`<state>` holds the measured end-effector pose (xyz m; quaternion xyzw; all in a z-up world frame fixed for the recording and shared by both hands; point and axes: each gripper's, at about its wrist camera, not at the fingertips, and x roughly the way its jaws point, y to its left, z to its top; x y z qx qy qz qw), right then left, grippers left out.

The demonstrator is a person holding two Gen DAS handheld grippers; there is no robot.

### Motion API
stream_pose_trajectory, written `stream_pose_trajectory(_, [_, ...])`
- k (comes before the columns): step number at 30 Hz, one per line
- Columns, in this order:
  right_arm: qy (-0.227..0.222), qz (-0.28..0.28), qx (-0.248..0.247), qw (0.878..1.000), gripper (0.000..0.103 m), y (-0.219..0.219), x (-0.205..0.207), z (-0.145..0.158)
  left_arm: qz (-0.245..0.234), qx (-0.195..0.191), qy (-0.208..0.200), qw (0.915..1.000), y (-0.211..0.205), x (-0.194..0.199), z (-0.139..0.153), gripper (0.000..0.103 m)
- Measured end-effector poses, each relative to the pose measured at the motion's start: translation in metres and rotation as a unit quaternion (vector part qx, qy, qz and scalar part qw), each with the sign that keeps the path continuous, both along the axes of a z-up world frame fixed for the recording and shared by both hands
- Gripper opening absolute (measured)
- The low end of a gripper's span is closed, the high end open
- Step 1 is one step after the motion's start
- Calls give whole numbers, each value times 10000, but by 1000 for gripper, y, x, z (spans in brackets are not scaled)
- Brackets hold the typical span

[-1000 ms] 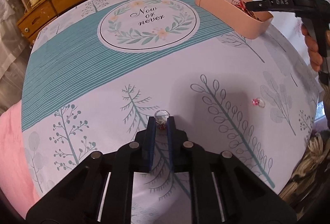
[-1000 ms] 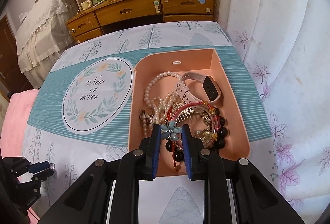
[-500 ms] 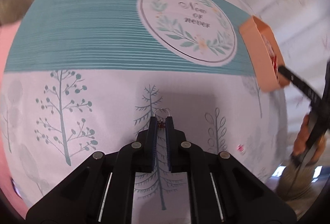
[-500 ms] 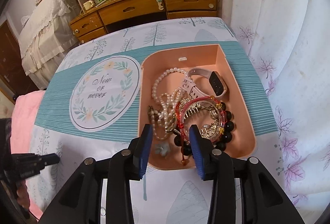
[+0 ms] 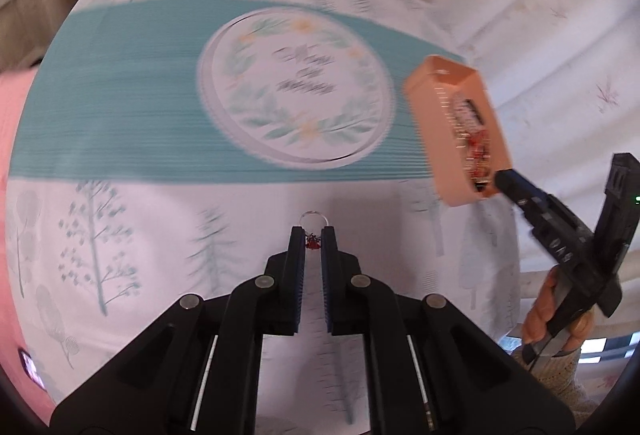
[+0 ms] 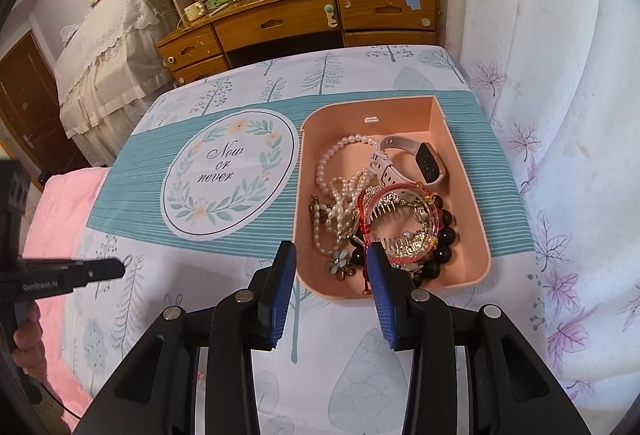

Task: Organize jewelry

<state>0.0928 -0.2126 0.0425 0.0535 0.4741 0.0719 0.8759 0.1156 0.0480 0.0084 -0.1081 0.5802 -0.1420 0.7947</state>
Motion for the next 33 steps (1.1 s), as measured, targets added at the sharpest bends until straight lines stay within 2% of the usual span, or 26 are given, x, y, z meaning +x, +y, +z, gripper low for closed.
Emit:
stream_pose_trajectory(3, [-41,78,-27,10000,37,-3,-8,6,-229,82,-254,9994,-29,1,17,6])
stream_pose_trajectory(5, [-118,126,-94,9998,37,-5,-14,12,-418,226,-592,9971,-54,0,31,6])
stream_pose_trajectory(9, [-247,195,-189,9993,37,-11,-25,21,-709,652,-1217,9879,-99,-3,47,6])
stream_pose_trajectory(16, [-283,135,-309,9990,37,-29,-33,18,-940,1146,-1670,9748,-157,12,45,6])
stream_pose_trajectory(24, [-158,-190,-253,9994,37,-51,-25,1,-1038,1175,-1908,9690,-195,36,22,6])
stream_pose_trajectory(29, [-85,-295,-236,9992,37,-58,-21,-8,-1008,1189,-1865,9700,-205,54,6,6])
stream_pose_trajectory(33, [-72,-348,-225,9991,37,-58,-18,-11,-922,1329,-1942,9675,-208,67,-1,6])
